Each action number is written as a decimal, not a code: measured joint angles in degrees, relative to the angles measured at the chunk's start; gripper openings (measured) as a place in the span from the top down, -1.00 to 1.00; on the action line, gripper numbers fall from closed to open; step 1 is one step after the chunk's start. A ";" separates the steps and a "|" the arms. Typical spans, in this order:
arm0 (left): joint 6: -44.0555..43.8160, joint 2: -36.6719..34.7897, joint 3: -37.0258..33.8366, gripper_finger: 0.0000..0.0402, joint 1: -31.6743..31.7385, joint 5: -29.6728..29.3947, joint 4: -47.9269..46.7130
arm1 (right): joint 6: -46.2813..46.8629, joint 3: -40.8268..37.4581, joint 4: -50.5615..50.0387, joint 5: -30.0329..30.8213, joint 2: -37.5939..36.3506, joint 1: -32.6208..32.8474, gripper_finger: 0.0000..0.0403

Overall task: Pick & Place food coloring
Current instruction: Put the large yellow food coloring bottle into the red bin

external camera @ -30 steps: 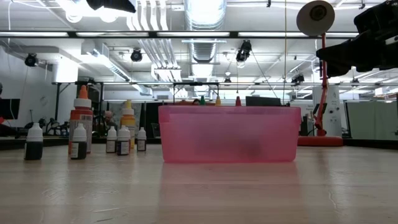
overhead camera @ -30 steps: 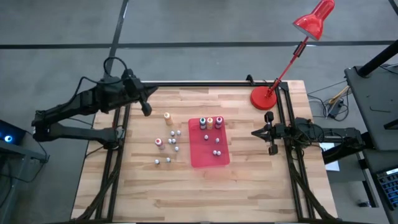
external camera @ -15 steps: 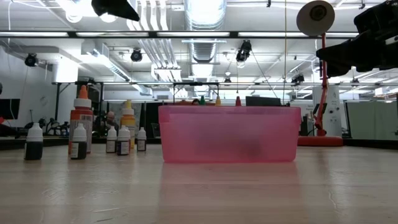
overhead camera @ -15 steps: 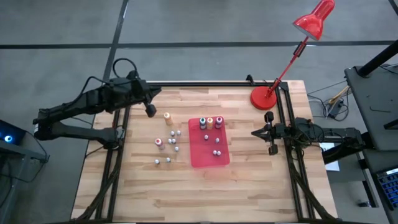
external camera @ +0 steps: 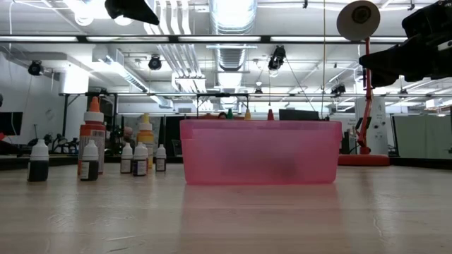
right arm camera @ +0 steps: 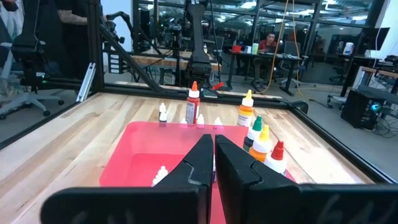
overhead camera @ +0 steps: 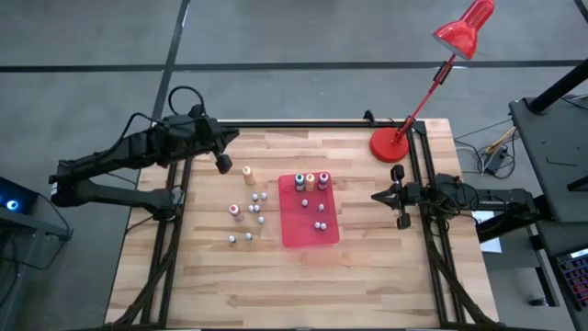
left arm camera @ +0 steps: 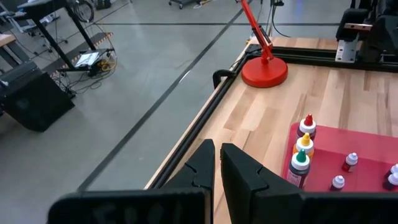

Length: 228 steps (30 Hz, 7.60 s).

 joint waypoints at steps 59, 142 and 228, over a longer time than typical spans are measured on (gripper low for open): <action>7.26 19.44 21.33 0.99 18.93 23.12 -36.97 | -0.06 0.00 0.00 0.02 0.00 -0.02 0.96; 13.35 28.54 2.43 -0.10 17.75 32.48 -23.25 | -0.03 0.00 0.00 0.01 0.00 -0.01 0.96; 8.41 36.47 -1.29 0.44 16.69 26.01 -17.35 | -0.03 0.00 0.02 0.02 0.00 -0.01 0.96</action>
